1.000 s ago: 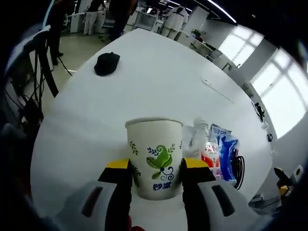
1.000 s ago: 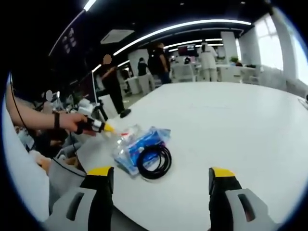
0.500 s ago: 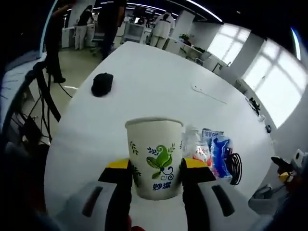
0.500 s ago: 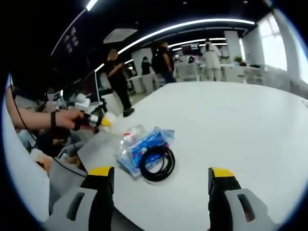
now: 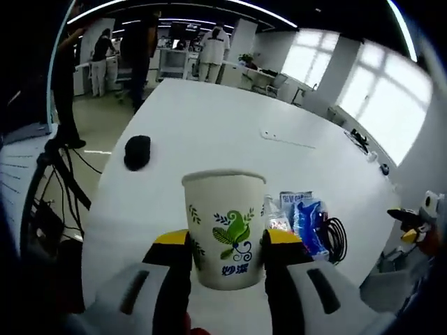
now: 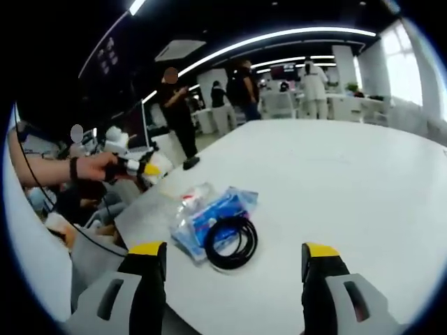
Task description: Arrange the tabletop items into an orderly group along one side of the table until the central work area is clear of visible clutter.
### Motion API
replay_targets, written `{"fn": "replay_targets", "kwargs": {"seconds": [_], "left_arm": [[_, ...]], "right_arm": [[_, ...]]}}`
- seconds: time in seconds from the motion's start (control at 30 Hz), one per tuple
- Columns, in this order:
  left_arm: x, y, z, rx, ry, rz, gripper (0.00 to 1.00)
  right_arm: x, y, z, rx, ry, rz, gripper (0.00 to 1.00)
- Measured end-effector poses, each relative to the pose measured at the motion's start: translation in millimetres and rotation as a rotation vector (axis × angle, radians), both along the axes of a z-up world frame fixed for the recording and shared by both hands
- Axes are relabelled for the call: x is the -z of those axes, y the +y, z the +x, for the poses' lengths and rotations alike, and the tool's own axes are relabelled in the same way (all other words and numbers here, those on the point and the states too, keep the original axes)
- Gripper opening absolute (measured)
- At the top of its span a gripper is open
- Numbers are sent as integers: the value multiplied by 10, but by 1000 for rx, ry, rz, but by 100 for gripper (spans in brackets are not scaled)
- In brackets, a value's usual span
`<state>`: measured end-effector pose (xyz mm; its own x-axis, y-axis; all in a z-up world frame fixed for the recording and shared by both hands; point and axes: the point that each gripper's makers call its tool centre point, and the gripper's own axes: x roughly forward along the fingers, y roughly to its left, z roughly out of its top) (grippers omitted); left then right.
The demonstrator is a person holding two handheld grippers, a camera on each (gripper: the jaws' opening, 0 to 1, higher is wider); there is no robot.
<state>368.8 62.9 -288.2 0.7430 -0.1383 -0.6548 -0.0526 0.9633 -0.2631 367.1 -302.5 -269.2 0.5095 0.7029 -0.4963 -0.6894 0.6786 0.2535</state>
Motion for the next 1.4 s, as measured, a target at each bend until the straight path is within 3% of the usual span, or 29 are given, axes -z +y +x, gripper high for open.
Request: {"fn": "replay_targets", "kwargs": {"seconds": [0.1,0.33,0.67,0.97,1.4], "left_arm": [[11,-25,22,23,-10,17,38],[-194,-242,62,82,-41,52,38],[-303,-327,277,178,-85,91,38],[-370,-563,362,266,-113,120,38],[-441,-1034,316,459,-144,233,38]], "right_arm": [[-3,19,22,-5,-2,2,80],[-28,76,79,-20,-5,7,80],[-133,168,150,-34,-13,23,78],[-226,256,233,-55,-37,25,78],[-381,574,301,-91,-47,84,72]]}}
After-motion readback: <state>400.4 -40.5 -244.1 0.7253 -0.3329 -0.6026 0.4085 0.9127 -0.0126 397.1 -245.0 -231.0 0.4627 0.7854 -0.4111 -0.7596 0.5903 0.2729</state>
